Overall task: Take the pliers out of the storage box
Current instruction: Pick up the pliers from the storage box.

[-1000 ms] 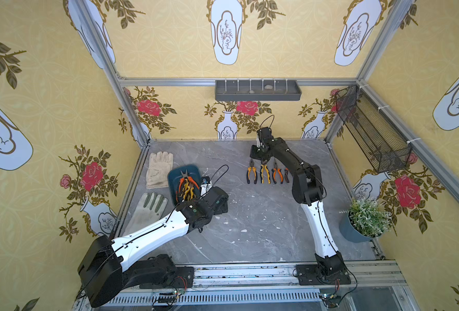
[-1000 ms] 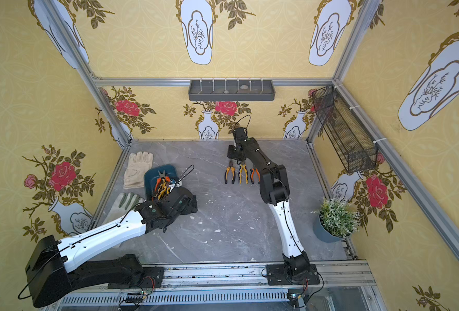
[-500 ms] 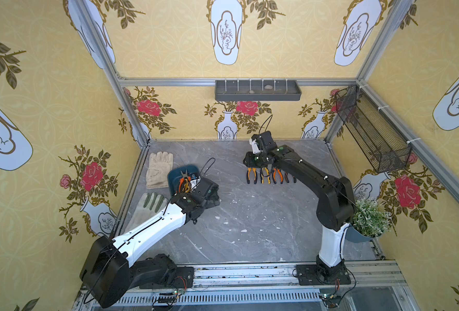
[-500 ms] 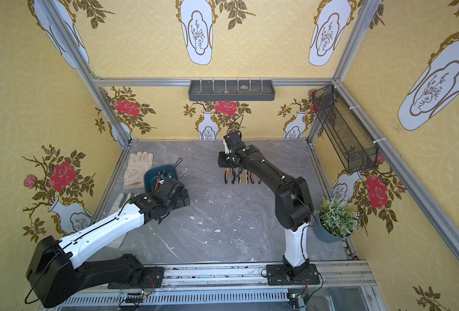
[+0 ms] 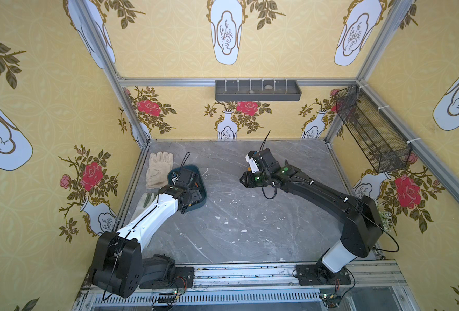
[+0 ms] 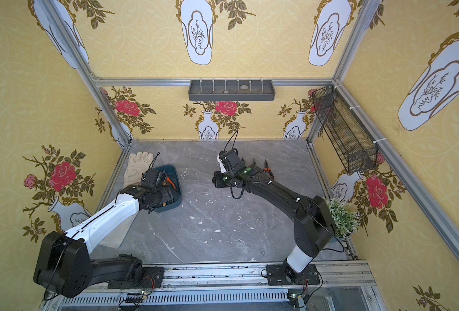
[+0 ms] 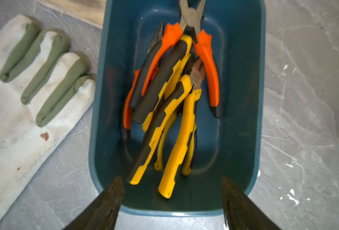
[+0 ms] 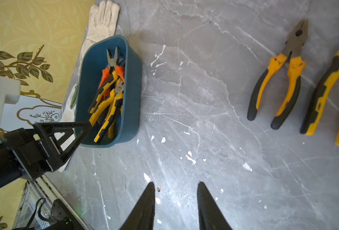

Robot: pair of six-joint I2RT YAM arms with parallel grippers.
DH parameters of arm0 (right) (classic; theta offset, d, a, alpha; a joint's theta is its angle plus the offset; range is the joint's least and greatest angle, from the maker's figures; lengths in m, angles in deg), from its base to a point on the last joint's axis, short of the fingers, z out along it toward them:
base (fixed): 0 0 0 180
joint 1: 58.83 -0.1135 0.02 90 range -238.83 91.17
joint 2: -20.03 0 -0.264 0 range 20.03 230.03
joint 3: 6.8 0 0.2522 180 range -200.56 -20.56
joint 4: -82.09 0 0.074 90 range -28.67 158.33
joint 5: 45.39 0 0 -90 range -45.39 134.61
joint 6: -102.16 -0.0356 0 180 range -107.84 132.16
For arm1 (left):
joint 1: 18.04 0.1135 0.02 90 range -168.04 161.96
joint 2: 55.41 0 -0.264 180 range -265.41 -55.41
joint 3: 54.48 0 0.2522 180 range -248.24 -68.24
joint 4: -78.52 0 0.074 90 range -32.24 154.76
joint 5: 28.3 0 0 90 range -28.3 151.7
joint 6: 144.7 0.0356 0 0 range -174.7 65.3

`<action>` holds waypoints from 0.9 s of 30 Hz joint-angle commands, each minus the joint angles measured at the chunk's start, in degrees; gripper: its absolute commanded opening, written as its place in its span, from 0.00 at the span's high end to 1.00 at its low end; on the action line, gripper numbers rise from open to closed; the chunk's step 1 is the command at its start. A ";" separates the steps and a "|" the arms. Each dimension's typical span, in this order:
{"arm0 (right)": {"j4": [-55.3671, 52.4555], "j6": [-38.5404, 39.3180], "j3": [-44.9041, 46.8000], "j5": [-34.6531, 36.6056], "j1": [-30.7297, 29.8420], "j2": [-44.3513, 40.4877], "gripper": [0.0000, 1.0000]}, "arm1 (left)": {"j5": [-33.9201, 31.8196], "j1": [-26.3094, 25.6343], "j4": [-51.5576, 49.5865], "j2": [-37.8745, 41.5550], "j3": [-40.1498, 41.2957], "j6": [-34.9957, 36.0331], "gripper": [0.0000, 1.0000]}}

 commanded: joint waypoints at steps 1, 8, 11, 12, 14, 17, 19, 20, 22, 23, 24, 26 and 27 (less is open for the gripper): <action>3.63 -1.95 2.84 -0.59 -0.04 -1.52 0.63 | 0.88 1.62 -0.25 -1.86 0.60 1.96 0.24; 4.50 -2.22 7.13 -0.76 0.98 -3.03 0.63 | 2.09 3.50 1.61 -7.77 -0.98 3.84 0.38; 4.40 -2.13 7.87 -0.84 1.61 -3.82 0.63 | 2.94 3.45 1.69 -9.17 -1.92 3.83 0.44; 4.42 -2.06 7.99 -0.90 1.76 -3.97 0.63 | 3.26 3.46 1.95 -9.06 -1.77 3.72 0.48; 4.31 -1.79 8.13 -0.93 2.13 -4.11 0.63 | 3.80 3.50 2.53 -8.66 -1.50 3.53 0.58; 4.34 -1.66 8.03 -1.25 2.42 -3.94 0.63 | 4.48 3.48 2.74 -8.21 -1.75 3.60 0.76; 4.56 -1.61 7.96 -1.46 2.37 -3.68 0.63 | 4.67 3.45 2.54 -7.87 -2.07 3.74 0.83; 4.68 -1.69 7.97 -1.54 2.44 -3.51 0.63 | 4.70 3.49 2.36 -7.73 -2.27 3.88 0.86; 4.84 -1.80 7.81 -1.86 2.43 -3.28 0.63 | 4.65 3.49 1.96 -7.59 -2.75 4.08 0.90; 4.85 -1.86 7.79 -1.91 2.45 -3.23 0.63 | 4.66 3.44 1.72 -7.46 -3.03 4.25 0.93; 4.95 -1.88 7.73 -1.87 2.35 -3.23 0.63 | 4.57 3.45 1.54 -7.30 -3.25 4.51 0.94; 4.87 -1.91 7.70 -1.99 2.36 -3.23 0.63 | 4.07 3.47 1.06 -7.21 -3.81 4.85 0.93; 4.79 -1.92 7.62 -1.97 2.38 -3.23 0.63 | 3.38 3.45 0.59 -7.21 -4.16 5.08 0.91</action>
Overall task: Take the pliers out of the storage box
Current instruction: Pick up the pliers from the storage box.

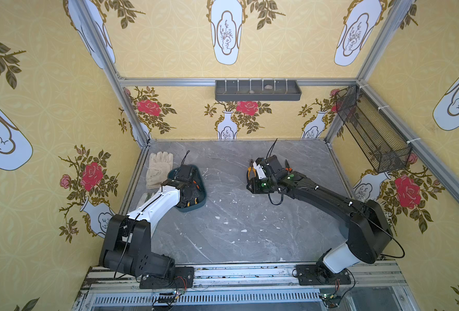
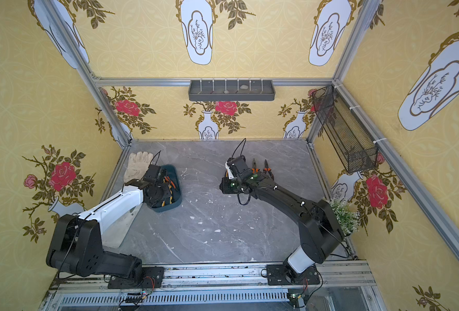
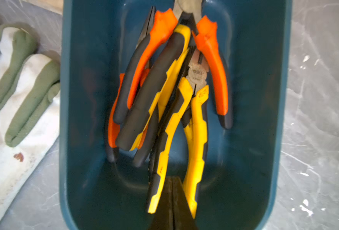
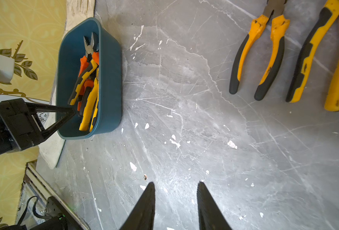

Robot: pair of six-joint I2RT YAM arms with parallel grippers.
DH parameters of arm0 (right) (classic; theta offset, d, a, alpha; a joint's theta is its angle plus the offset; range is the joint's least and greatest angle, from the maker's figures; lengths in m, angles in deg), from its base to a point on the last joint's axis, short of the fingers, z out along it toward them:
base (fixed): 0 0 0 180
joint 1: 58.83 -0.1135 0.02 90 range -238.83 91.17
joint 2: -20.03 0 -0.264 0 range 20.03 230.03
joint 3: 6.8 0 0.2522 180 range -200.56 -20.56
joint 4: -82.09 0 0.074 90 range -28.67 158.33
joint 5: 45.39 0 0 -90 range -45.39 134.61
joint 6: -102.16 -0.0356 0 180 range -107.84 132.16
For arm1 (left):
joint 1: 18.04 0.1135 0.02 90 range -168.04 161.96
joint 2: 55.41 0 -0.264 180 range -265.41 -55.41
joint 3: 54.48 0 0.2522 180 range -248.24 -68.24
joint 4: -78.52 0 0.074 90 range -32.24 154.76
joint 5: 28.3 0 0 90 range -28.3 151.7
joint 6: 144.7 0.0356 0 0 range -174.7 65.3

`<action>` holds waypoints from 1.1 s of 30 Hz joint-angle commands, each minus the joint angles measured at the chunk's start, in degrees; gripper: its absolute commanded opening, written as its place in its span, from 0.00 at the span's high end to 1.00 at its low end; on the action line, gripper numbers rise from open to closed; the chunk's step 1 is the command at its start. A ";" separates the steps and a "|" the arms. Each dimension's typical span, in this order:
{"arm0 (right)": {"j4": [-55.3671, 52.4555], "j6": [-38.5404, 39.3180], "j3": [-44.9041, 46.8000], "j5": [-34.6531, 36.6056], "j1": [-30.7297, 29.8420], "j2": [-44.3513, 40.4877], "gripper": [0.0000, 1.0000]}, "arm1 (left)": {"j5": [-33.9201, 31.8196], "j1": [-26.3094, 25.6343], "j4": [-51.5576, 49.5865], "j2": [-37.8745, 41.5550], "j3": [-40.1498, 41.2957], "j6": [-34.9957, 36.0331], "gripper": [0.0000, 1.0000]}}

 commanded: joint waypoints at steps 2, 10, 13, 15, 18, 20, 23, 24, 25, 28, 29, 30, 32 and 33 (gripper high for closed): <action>2.24 -0.20 -0.53 -0.47 -0.09 0.11 0.63 | -2.56 0.33 -2.22 -0.25 -1.53 1.86 0.82; 2.11 -0.13 -0.63 -0.58 -0.11 0.46 0.63 | -1.54 5.38 -3.23 -4.73 -4.51 4.82 0.44; 2.18 -0.11 -0.63 -0.49 -0.10 0.46 0.63 | -1.50 6.45 -2.93 -6.60 -5.32 5.69 0.45; 2.18 0.02 -0.63 -0.40 -0.10 0.55 0.63 | -1.52 6.94 -2.49 -8.02 -5.80 6.15 0.46; 2.29 0.06 -0.54 -0.53 0.01 0.81 0.63 | -1.85 7.64 -2.14 -10.54 -7.04 6.98 0.49; 2.40 0.06 -0.39 -0.66 0.00 0.90 0.63 | -2.18 7.79 -2.03 -12.31 -8.15 7.52 0.50; 2.37 0.05 -0.11 -0.57 0.13 0.81 0.63 | -2.54 7.79 -1.79 -14.05 -9.16 7.80 0.54; 2.33 0.06 0.01 -0.60 0.24 0.73 0.63 | -2.55 7.80 -1.61 -14.41 -9.28 7.81 0.55; 2.36 0.07 0.15 -0.68 0.39 0.66 0.63 | -2.49 7.95 -1.50 -14.81 -9.43 7.82 0.56; 2.44 0.02 0.57 -0.64 0.77 0.30 0.63 | -1.33 7.91 -1.51 -15.52 -9.83 7.89 0.70; 2.43 -0.04 0.73 -0.63 0.80 0.27 0.63 | -1.11 7.95 -1.46 -15.39 -9.82 7.90 0.78; 2.43 -0.04 0.78 -0.71 0.86 0.20 0.63 | -0.90 7.92 -1.41 -15.14 -9.74 7.78 0.84; 2.44 -0.04 0.91 -0.69 0.95 0.20 0.63 | -0.94 7.93 -1.40 -14.31 -9.23 7.66 0.94; 2.52 -0.03 0.87 -0.75 0.90 0.20 0.63 | -1.04 7.94 -1.49 -13.90 -9.18 7.66 0.96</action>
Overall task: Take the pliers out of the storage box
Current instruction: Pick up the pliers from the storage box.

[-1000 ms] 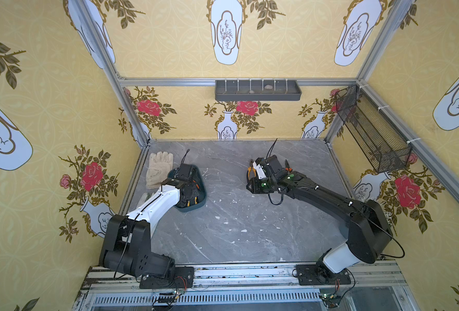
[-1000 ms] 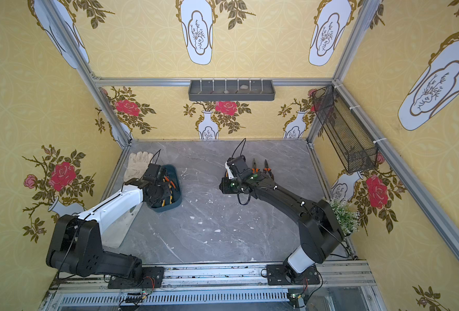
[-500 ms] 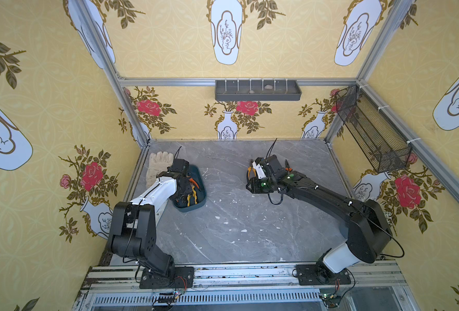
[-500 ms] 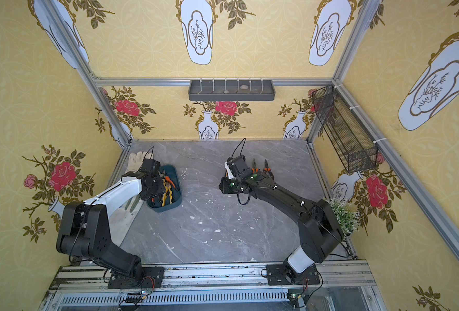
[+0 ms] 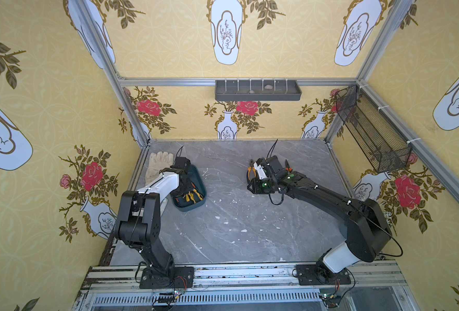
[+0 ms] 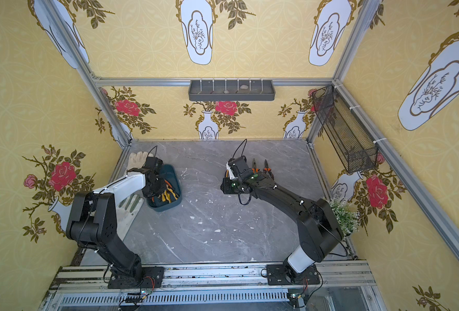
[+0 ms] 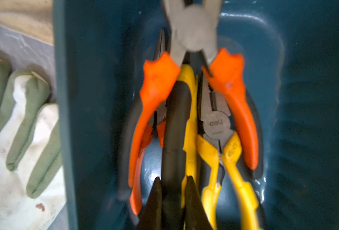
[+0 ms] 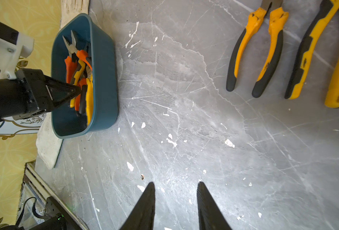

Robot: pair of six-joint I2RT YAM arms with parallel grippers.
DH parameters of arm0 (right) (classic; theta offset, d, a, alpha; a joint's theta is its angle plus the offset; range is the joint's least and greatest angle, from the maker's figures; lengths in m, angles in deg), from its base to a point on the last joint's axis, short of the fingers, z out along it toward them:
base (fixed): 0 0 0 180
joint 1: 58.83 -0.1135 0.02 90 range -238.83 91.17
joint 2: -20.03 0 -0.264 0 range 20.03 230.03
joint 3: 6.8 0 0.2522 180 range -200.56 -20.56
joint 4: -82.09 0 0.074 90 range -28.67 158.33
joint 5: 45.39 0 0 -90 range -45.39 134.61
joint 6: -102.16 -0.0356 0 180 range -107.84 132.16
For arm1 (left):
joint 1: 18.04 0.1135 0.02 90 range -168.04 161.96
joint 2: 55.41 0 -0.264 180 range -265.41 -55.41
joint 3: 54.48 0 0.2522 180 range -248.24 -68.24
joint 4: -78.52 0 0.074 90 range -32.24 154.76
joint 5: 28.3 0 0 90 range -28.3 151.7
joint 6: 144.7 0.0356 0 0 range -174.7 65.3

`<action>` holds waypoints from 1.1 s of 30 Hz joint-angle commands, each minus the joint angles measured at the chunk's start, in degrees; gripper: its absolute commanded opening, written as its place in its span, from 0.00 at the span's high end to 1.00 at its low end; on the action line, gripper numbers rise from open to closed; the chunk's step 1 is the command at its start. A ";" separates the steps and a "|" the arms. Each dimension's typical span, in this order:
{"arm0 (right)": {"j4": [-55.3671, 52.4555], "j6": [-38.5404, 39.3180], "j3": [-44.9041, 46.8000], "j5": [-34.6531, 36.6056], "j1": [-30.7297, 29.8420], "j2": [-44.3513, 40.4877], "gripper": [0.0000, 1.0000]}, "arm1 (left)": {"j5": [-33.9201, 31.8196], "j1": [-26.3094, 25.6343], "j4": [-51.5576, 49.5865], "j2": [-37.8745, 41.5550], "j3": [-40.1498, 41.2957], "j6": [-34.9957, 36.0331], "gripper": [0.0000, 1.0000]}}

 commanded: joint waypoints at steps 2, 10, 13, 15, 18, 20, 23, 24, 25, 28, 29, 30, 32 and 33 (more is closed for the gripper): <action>2.20 -0.14 0.20 -0.05 0.01 -0.43 0.63 | -0.77 -0.03 -0.21 1.33 0.61 -0.32 0.99; 2.10 -0.66 0.32 -0.14 -0.17 -0.77 0.64 | -0.72 -0.10 -1.10 4.99 0.91 0.05 1.00; 2.14 -0.92 0.52 -0.05 -0.14 -1.04 0.64 | -0.72 -0.05 -1.70 6.11 0.52 0.16 1.00; 2.16 -1.03 0.63 -0.05 -0.24 -1.13 0.64 | -0.79 -0.06 -2.00 6.82 0.36 0.29 1.00; 2.06 -1.14 0.63 0.04 -0.41 -1.31 0.64 | -0.23 -0.06 -2.09 7.70 0.28 0.33 1.00; 1.98 -1.27 0.58 0.20 -0.62 -1.46 0.64 | 0.17 -0.03 -1.91 8.18 0.36 0.30 1.00; 1.76 -1.28 0.51 0.37 -0.76 -1.66 0.64 | 0.94 -0.10 -1.64 9.22 0.46 0.04 1.00; 1.80 -1.32 0.56 0.41 -0.83 -1.75 0.64 | 1.13 -0.12 -1.70 9.64 0.47 0.03 1.00; 1.74 -1.28 0.56 0.47 -0.85 -1.82 0.64 | 1.23 -0.10 -1.64 10.01 0.41 -0.01 1.00; 1.66 -1.35 0.74 0.65 -0.95 -2.01 0.64 | 1.31 -0.11 -1.92 11.16 0.18 0.06 1.00; 1.64 -1.38 0.82 0.65 -1.05 -2.10 0.64 | 1.44 -0.10 -2.00 11.41 0.04 0.12 1.00; 1.71 -1.37 0.85 0.74 -1.07 -2.17 0.64 | 1.49 -0.09 -2.08 11.66 -0.03 0.09 1.00; 1.68 -1.44 1.00 0.78 -1.04 -2.28 0.64 | 1.89 -0.09 -2.32 11.93 -0.30 0.10 1.00; 1.72 -1.43 1.08 0.73 -1.09 -2.31 0.64 | 2.24 -0.10 -2.26 12.04 -0.34 0.11 1.00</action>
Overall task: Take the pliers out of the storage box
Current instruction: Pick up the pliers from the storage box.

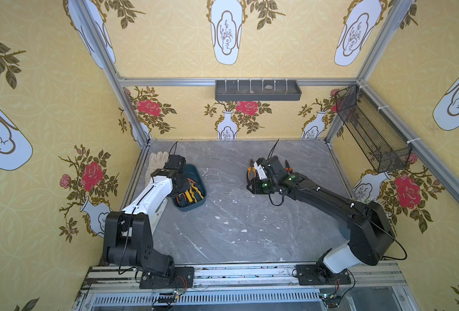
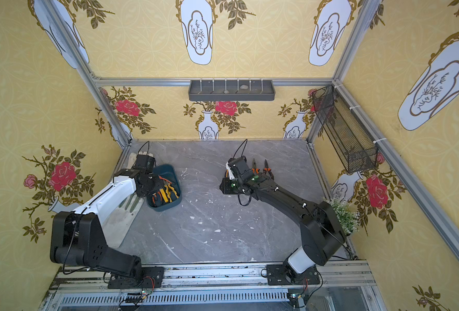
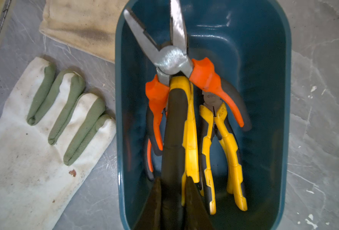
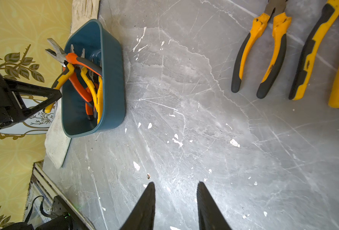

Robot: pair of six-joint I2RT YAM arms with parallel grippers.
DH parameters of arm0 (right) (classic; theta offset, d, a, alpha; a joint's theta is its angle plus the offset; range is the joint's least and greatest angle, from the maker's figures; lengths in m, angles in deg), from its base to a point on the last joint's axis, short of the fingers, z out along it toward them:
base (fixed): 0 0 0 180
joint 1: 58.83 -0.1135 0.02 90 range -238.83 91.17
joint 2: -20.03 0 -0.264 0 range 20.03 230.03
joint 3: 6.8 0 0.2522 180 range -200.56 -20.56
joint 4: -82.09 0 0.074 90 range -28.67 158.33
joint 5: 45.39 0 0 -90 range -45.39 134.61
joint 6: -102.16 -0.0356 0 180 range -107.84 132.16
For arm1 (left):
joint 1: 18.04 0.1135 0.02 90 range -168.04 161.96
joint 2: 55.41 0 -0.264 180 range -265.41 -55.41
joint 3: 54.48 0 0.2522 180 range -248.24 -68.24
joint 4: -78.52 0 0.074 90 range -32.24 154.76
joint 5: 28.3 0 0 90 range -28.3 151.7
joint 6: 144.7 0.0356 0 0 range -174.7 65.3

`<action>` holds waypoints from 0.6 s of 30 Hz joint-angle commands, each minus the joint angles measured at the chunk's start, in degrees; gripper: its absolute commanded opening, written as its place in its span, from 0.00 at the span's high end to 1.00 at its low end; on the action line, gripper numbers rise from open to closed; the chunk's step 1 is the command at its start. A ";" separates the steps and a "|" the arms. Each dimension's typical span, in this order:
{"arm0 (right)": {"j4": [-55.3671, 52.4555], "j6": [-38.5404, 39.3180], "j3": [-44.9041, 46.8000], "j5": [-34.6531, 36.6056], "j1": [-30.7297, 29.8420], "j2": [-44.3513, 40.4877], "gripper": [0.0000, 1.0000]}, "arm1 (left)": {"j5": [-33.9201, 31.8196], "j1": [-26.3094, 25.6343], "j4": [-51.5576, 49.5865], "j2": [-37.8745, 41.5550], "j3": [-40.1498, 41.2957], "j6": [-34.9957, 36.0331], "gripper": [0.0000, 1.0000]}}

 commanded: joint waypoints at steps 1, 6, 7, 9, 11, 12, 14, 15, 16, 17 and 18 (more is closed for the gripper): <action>0.89 -0.42 0.24 0.51 -0.13 -0.51 0.64 | 1.09 0.04 3.06 0.62 -0.72 0.01 1.00; 0.89 -0.43 0.23 0.63 -0.21 -0.77 0.64 | 1.71 -0.13 3.03 1.22 -0.95 -0.19 1.00; 0.85 -0.42 0.27 0.71 -0.22 -0.84 0.64 | 1.78 -0.10 3.01 1.47 -1.03 -0.19 1.00; 0.76 -0.39 0.31 0.77 -0.19 -0.94 0.64 | 2.27 -0.13 3.11 1.92 -1.00 -0.44 1.00; 0.84 -0.45 0.41 0.89 -0.23 -1.03 0.64 | 2.83 -0.12 3.30 2.52 -1.03 -0.62 1.00; 0.84 -0.44 0.42 0.90 -0.18 -1.04 0.64 | 2.92 -0.15 3.38 2.83 -1.04 -0.73 1.00; 0.88 -0.42 0.55 0.85 -0.29 -1.04 0.64 | 2.86 -0.12 3.30 3.41 -1.13 -0.74 1.00; 0.91 -0.45 0.62 0.89 -0.32 -1.04 0.64 | 2.81 -0.09 3.17 3.63 -1.26 -0.71 1.00; 0.91 -0.46 0.59 0.85 -0.27 -1.12 0.64 | 2.78 -0.11 2.89 3.90 -1.50 -0.74 1.00; 0.85 -0.51 0.56 0.87 -0.31 -1.13 0.64 | 2.69 -0.09 2.60 4.08 -1.80 -0.68 1.00; 0.92 -0.50 0.70 0.89 -0.31 -1.18 0.64 | 2.60 -0.08 2.37 4.22 -2.07 -0.56 1.00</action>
